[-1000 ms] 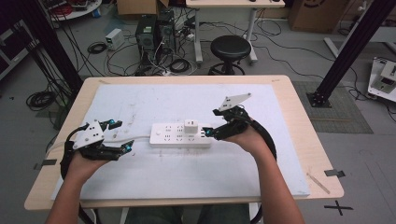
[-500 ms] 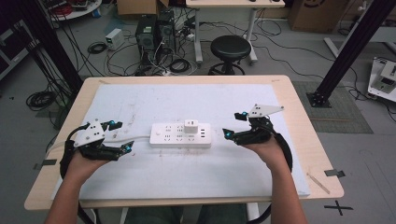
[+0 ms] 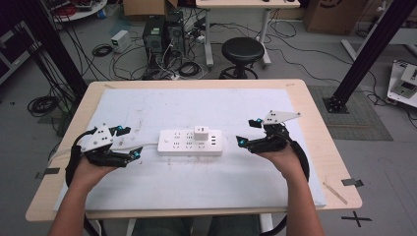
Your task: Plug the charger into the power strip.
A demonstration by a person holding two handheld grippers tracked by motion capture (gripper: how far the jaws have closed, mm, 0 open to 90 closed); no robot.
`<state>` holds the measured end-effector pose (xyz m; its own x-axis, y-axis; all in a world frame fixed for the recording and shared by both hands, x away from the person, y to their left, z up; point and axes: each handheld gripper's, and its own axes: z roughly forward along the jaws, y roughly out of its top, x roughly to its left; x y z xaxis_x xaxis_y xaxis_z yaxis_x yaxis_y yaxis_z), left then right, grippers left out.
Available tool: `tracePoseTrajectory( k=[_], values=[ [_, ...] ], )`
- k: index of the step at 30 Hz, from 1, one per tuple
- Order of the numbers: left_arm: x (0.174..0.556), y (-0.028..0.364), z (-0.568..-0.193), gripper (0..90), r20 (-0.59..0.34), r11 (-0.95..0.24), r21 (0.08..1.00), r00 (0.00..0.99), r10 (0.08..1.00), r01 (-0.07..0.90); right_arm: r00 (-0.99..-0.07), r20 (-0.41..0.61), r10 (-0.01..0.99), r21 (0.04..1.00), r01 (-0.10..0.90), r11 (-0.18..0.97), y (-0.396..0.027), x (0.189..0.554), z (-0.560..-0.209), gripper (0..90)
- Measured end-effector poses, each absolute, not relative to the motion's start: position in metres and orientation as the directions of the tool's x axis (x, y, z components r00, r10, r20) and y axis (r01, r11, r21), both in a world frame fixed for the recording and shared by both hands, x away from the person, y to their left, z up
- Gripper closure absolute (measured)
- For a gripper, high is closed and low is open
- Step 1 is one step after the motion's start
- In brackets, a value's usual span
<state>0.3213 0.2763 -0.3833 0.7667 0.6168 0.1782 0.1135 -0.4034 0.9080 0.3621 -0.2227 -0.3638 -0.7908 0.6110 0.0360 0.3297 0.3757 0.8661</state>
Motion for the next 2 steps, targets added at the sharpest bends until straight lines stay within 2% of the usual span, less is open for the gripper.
tracePoseTrajectory(
  k=[2],
  values=[
    [0.3223,0.2767,-0.3839,20.8,0.181,-0.412,0.904,0.768,0.615,0.117,-0.789,0.036,0.614,0.867,0.33,0.373,-0.2234,0.362,-0.3644,19.7]
  ],
)
